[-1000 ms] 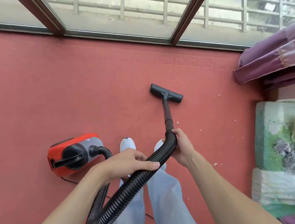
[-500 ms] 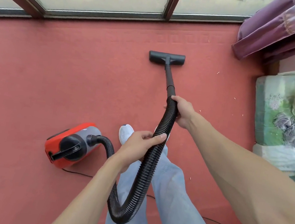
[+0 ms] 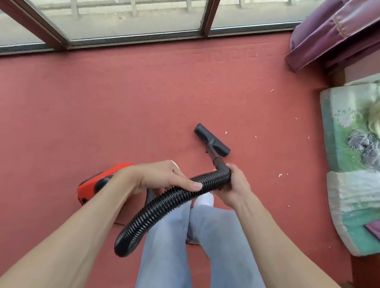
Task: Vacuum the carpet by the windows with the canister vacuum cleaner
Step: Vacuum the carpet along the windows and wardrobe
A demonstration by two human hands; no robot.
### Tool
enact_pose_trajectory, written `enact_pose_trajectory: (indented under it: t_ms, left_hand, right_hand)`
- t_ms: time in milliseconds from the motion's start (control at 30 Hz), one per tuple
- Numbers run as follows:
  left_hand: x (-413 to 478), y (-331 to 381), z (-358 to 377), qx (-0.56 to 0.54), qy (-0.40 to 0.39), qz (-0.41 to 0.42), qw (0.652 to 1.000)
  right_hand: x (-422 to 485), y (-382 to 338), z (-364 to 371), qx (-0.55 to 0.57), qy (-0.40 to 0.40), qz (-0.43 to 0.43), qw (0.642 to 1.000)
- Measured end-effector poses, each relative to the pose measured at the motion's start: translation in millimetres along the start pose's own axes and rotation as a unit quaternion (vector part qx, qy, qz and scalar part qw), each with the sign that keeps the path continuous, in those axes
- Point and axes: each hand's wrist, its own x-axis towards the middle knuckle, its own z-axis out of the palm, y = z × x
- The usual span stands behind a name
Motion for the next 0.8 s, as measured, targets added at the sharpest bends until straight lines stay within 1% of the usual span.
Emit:
enact_pose_trajectory:
  t_ms: [100, 167, 267, 367, 467, 533, 633, 733, 800]
  left_hand:
    - [4, -16, 10, 0.008, -0.013, -0.018, 1.0]
    - [9, -32, 19, -0.001, 0.0, -0.029, 1.0]
    - [25, -53, 38, -0.025, 0.061, -0.025, 0.997]
    - [38, -63, 62, -0.007, 0.127, 0.0, 0.992]
    - [42, -62, 83, 0.0, 0.17, 0.038, 0.985]
    - [38, -61, 93, -0.004, 0.19, 0.061, 0.98]
    - [26, -61, 97, 0.002, 0.16, 0.069, 0.985]
    - [19, -59, 94, 0.026, 0.107, 0.047, 0.993]
    - [20, -56, 91, 0.041, 0.09, 0.031, 0.995]
  right_hand:
    - [6, 18, -7, 0.026, -0.002, 0.008, 1.0]
    - [15, 23, -9, 0.036, 0.007, 0.008, 0.999]
    - [29, 22, -16, 0.025, 0.016, -0.001, 1.0]
    - [39, 14, -25, 0.007, 0.015, -0.029, 0.999]
    - [34, 4, -32, 0.01, 0.027, -0.06, 0.998]
    - [25, 4, -38, 0.034, 0.031, -0.068, 0.997]
    - [12, 16, -54, 0.069, 0.041, -0.058, 0.995]
    - [6, 37, -70, 0.091, 0.046, -0.036, 0.994]
    - [6, 47, -75, 0.11, 0.037, -0.031, 0.993]
